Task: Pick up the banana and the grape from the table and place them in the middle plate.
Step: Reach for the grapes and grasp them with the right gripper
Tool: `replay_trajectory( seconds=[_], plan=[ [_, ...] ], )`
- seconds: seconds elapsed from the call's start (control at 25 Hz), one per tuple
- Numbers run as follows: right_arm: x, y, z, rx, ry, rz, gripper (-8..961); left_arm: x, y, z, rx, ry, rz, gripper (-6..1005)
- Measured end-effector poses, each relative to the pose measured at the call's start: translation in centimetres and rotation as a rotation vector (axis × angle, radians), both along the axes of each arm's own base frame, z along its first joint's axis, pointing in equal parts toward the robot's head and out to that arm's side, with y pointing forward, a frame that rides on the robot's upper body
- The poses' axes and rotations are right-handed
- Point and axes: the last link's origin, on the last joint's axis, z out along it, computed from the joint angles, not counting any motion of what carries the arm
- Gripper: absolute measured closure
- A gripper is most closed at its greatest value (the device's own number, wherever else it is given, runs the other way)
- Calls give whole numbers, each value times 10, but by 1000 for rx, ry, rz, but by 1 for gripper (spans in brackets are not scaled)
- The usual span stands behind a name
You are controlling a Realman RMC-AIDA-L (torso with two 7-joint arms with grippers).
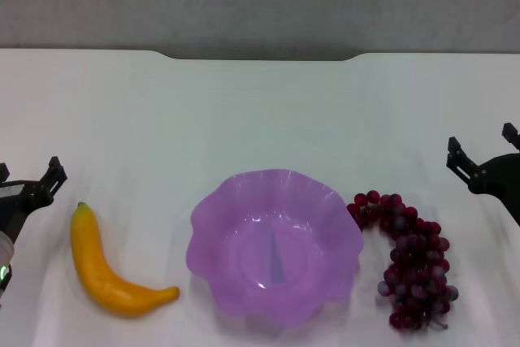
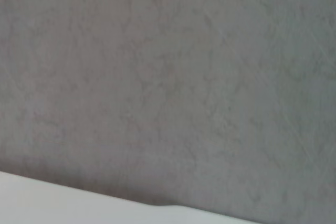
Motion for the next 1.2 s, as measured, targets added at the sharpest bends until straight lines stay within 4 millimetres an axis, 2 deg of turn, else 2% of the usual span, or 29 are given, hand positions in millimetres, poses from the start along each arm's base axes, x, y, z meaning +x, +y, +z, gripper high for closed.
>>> replay_trajectory(
  seconds=[0.2,0.4,0.68,0.88,1.04,1.2],
  plan=[
    [-5,-9,3,31,15,56,51,0,0,0,0,0,0,116],
    [-6,-7,2,24,13,57,52,0,0,1,5,0,-4,116],
    [-35,7,-4,-15,78,76,54,-8,-8,6,30,4,11,116],
    [-52,20,15,-101,101,-38,56,-10,-9,8,40,5,18,116],
    [-66,21,37,-177,97,-137,57,-10,-8,9,38,6,21,116],
    [-82,16,47,-300,136,-192,59,-10,-8,9,39,7,19,117]
  ],
)
